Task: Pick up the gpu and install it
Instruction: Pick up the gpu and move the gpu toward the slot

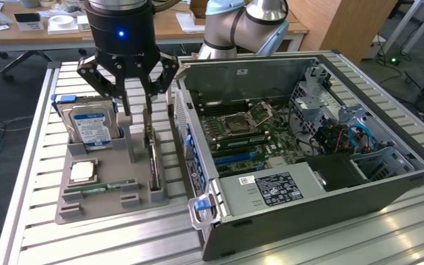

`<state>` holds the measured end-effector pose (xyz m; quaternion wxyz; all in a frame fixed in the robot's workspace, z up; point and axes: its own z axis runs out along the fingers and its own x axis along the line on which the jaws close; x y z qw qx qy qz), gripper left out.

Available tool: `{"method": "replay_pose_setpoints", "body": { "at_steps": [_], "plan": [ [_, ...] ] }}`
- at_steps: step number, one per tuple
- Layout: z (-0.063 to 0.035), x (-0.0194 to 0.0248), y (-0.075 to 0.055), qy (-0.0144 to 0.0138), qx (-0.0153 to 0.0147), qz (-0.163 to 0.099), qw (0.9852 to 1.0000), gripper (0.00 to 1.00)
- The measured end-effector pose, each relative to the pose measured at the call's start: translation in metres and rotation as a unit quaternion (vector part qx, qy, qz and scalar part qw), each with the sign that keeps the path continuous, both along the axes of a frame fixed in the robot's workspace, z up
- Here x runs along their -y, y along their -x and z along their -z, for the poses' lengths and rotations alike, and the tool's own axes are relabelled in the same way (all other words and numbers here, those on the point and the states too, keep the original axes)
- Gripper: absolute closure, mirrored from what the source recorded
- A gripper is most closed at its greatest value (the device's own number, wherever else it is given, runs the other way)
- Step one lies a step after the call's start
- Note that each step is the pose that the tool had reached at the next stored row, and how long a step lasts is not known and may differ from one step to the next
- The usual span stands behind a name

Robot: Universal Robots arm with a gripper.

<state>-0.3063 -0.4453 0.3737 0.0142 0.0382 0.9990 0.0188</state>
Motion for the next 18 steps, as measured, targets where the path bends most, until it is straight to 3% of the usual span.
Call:
{"method": "replay_pose_setpoints", "body": {
  "at_steps": [9,18],
  "plan": [
    [0.0095,0.0,0.0,0.0,0.0,0.0,1.0,0.58],
    [0.0114,0.0,0.0,0.0001,0.0,0.0,1.0,0.58]
  ]
}}
